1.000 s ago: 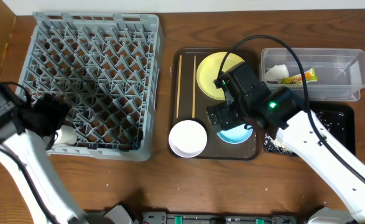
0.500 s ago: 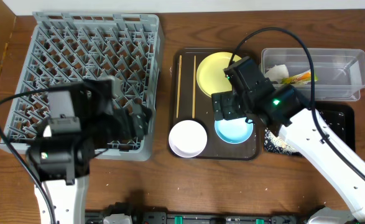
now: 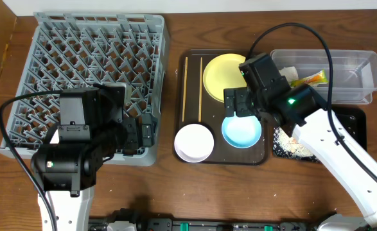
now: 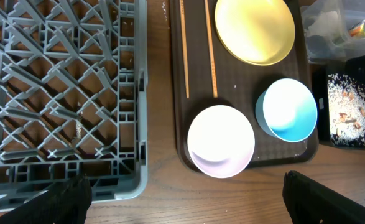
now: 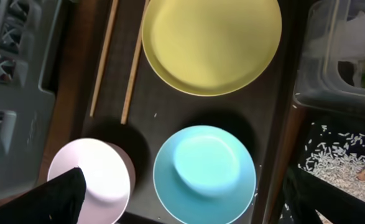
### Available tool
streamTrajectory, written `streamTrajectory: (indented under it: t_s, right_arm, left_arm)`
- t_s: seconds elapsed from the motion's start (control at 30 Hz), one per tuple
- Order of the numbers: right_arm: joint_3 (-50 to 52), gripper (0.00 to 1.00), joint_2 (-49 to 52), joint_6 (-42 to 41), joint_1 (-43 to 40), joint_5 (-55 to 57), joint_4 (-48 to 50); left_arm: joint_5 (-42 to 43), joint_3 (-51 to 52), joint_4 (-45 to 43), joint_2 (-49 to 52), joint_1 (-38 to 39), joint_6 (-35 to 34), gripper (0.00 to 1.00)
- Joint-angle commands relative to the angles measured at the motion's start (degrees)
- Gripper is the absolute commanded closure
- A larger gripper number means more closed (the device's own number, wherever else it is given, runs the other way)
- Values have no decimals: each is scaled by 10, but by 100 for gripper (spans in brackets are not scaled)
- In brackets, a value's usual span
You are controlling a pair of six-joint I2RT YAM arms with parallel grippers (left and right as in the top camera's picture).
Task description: Sort waste into correct bins and load items into the dishwasher
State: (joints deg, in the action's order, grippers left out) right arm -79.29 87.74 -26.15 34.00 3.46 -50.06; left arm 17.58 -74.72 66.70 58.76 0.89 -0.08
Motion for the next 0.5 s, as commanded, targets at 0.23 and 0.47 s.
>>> streamTrajectory:
  t_s: [0.23,0.47]
  right_arm:
    - [4,1,-43,17,-31,90,-35]
    - [7,1,-190,190,-87,92,-4]
  left_arm:
    - [-10,-8,2,1,2,7,2]
    - [-9,-8,2,1,2,7,2]
